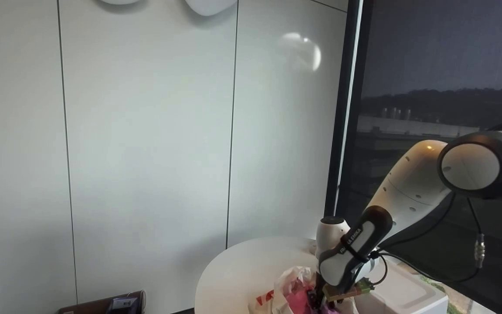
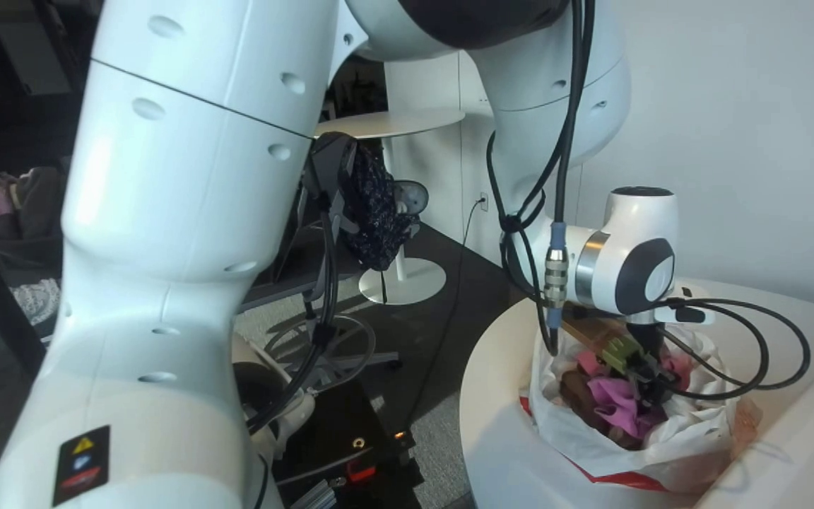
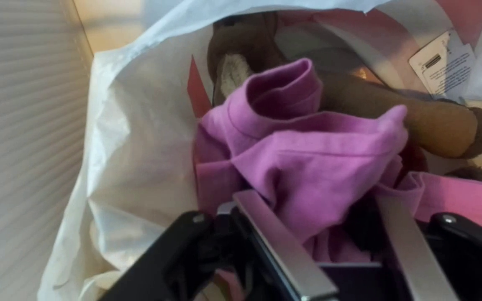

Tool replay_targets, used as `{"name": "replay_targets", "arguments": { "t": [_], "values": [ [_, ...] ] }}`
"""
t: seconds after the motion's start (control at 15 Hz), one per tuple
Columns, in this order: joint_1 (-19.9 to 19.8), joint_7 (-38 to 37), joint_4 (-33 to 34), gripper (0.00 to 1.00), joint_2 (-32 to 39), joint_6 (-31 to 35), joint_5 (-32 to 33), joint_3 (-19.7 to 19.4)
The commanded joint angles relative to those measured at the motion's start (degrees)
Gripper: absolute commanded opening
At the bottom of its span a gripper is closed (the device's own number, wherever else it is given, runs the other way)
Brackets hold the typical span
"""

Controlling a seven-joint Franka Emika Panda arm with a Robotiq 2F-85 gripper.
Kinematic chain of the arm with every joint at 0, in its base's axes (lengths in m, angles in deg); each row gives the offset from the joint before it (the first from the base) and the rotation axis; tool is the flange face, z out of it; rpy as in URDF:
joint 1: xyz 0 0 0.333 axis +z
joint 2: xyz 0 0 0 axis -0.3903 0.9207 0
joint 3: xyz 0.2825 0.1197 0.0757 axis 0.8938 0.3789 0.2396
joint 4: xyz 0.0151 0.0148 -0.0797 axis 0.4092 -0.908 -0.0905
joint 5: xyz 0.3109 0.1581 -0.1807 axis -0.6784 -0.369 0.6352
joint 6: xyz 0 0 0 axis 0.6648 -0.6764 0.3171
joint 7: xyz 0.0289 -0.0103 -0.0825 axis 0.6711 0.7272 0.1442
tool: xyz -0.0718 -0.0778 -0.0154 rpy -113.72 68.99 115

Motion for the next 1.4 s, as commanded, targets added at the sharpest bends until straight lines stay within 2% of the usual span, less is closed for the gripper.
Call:
{"name": "replay_targets", "arguments": {
  "t": [0.0, 0.13, 0.27, 0.53, 0.67, 0.8, 1.13, 1.33],
  "values": [
    [0.7, 2.7, -1.8, 0.20, -2.7, -2.1, -2.8, -0.9],
    [-0.4, 4.1, -2.9, 0.07, -4.4, -4.7, -4.8, -0.2],
    [-2.3, 6.3, -4.2, 0.04, -7.3, -8.0, -8.0, 0.8],
    [-10.0, 20.2, -5.2, 0.07, -17.5, -21.5, -24.0, 5.4],
    [-11.9, 25.0, -4.8, 0.07, -22.2, -26.1, -31.0, 4.7],
    [-12.6, 25.3, -5.5, 0.07, -27.6, -25.8, -33.6, 2.2],
    [-15.2, 21.3, -5.1, 0.07, -38.8, -23.7, -30.2, -4.2],
    [-17.2, 19.5, -3.2, 0.07, -38.4, -17.7, -24.8, -6.2]
  ]
}}
